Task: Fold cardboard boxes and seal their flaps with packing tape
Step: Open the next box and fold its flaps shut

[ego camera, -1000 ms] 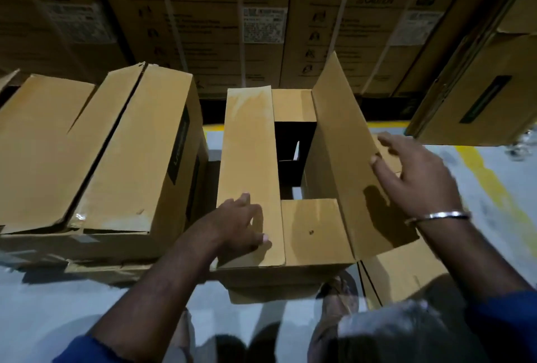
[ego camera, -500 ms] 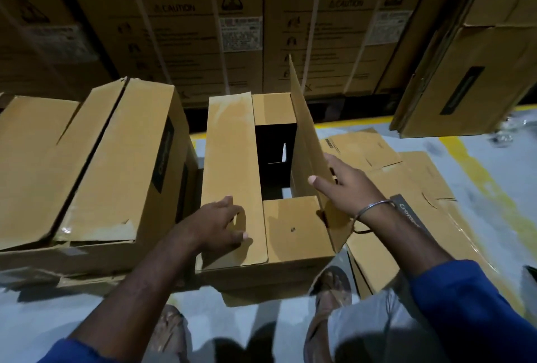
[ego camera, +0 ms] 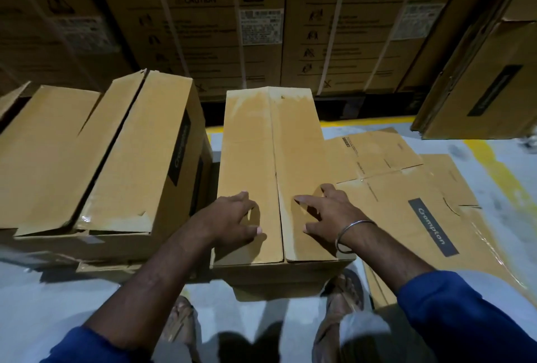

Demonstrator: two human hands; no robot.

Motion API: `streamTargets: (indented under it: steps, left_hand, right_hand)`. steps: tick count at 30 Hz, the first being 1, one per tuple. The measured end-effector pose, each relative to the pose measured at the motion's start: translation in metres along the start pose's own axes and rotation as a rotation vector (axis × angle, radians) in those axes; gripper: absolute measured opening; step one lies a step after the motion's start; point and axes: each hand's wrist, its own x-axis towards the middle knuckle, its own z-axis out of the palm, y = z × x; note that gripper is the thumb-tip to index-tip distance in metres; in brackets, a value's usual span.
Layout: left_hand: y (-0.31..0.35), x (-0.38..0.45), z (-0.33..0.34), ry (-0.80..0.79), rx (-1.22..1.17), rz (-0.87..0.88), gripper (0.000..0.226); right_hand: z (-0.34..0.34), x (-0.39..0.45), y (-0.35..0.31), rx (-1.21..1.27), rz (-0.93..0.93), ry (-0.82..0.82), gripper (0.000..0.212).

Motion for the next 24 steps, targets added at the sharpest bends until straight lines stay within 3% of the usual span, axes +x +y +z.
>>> streamTargets:
  steps: [13,24]
  left_hand:
    - [-0.011,0.004,0.006,0.116,-0.071,-0.022,0.067]
    - [-0.004,0.001,0.012,0.036,0.037,-0.102,0.084]
  right_hand:
    - [0.005,-0.002,-0.003,0.059,0.047,0.025,0.07]
    - [0.008,0.001,-0.003,-0.011,0.071,0.0,0.07]
